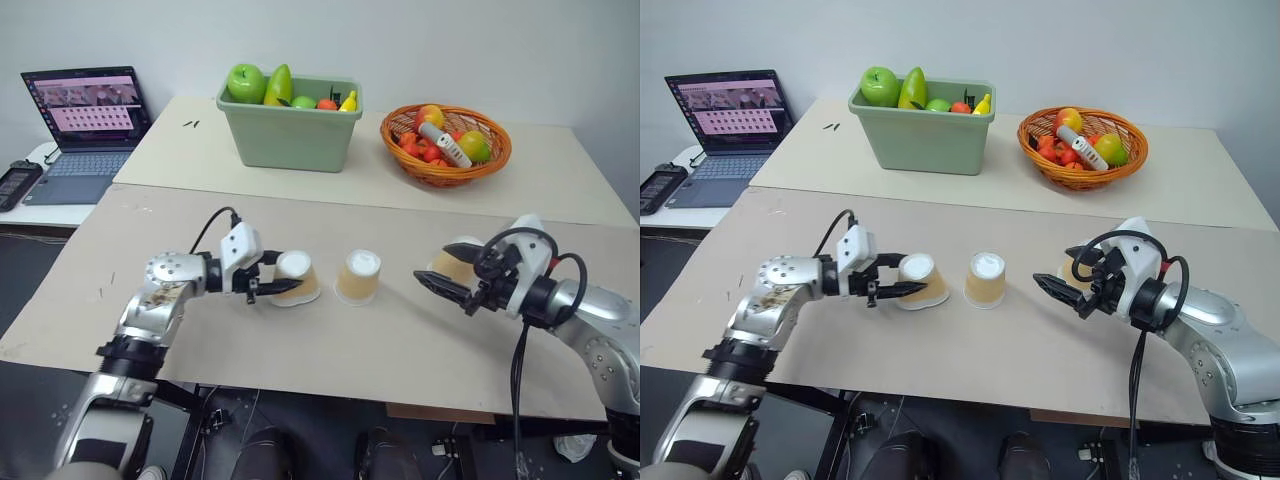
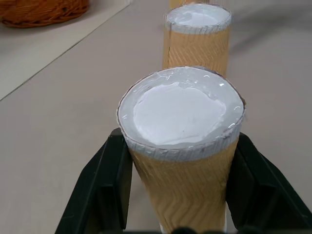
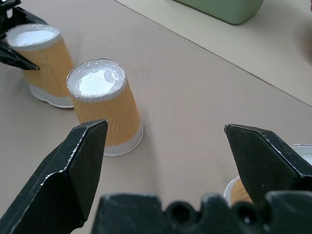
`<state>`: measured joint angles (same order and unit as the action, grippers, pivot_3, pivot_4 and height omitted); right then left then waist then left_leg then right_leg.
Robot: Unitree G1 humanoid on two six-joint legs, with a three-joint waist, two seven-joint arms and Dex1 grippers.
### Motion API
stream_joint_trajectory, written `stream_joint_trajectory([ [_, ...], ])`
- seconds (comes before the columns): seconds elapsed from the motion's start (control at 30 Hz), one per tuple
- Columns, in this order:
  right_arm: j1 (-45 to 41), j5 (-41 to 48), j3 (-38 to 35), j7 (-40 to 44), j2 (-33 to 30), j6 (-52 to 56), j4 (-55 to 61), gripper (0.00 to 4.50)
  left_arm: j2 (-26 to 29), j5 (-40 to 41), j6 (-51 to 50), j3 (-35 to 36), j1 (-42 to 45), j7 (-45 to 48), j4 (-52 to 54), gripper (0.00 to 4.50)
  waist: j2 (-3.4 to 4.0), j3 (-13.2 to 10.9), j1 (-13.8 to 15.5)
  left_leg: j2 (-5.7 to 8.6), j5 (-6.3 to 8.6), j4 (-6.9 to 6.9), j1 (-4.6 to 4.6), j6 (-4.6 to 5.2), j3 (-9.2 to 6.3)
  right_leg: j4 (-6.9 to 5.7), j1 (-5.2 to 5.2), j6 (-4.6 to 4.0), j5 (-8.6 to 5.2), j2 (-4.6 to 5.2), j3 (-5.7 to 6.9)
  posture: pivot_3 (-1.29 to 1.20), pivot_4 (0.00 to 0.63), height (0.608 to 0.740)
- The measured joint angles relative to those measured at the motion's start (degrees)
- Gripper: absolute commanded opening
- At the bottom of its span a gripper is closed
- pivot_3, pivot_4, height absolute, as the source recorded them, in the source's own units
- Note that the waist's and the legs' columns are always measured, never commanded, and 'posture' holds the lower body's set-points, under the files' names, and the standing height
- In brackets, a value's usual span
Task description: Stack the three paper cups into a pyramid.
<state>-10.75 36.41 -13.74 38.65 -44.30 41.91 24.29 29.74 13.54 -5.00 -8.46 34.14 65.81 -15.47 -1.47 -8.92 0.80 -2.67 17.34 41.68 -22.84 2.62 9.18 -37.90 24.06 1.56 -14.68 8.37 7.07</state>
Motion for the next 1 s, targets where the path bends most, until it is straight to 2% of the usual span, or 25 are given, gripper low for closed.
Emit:
stream_joint_trajectory([
  [0.23,1.1,0.6,-1.2,-0.5,-0.1,0.8,1.4,4.50,-5.3,-2.6,5.2,-2.0,3.8,0.1,-6.6,2.30,0.00,0.0,-0.1,-0.01,0.01,0.02,0.01,0.02,-0.03,-0.01,-0.01,0.00,0.00,0.00,-0.02,0.00,0.150,0.737],
  [0.37,2.6,0.9,-2.8,-0.8,-0.5,1.6,2.9,4.50,-5.7,-2.7,6.3,-2.0,4.3,0.9,-7.7,2.30,0.00,0.0,-0.1,-0.02,0.01,0.02,0.01,0.03,-0.05,0.00,-0.01,0.00,0.00,0.00,-0.01,0.00,0.150,0.737],
  [0.57,2.9,1.0,-4.6,-1.3,-0.8,2.2,3.4,4.50,-5.8,-2.7,6.0,-2.1,4.4,2.2,-8.1,4.43,0.00,0.0,-0.1,-0.03,0.02,0.03,0.01,0.04,-0.06,-0.01,0.00,0.01,0.00,0.00,-0.02,0.00,0.150,0.737],
  [0.7,3.7,1.3,-5.3,-0.6,-1.1,2.2,3.6,4.50,-3.8,-1.7,2.7,-1.5,4.4,3.3,-5.6,4.43,0.00,0.0,-0.1,-0.03,0.03,0.02,-0.05,0.05,-0.07,0.00,0.06,0.01,0.00,0.00,-0.01,0.00,0.150,0.737],
  [1.0,9.9,1.1,-11.5,4.1,-6.0,1.7,1.2,4.50,7.0,7.4,-14.0,3.9,4.9,7.0,10.5,4.43,-0.01,0.0,0.1,-0.07,0.04,0.02,-0.04,0.07,-0.16,0.05,-0.01,0.02,0.00,0.01,0.00,0.00,0.150,0.737],
])
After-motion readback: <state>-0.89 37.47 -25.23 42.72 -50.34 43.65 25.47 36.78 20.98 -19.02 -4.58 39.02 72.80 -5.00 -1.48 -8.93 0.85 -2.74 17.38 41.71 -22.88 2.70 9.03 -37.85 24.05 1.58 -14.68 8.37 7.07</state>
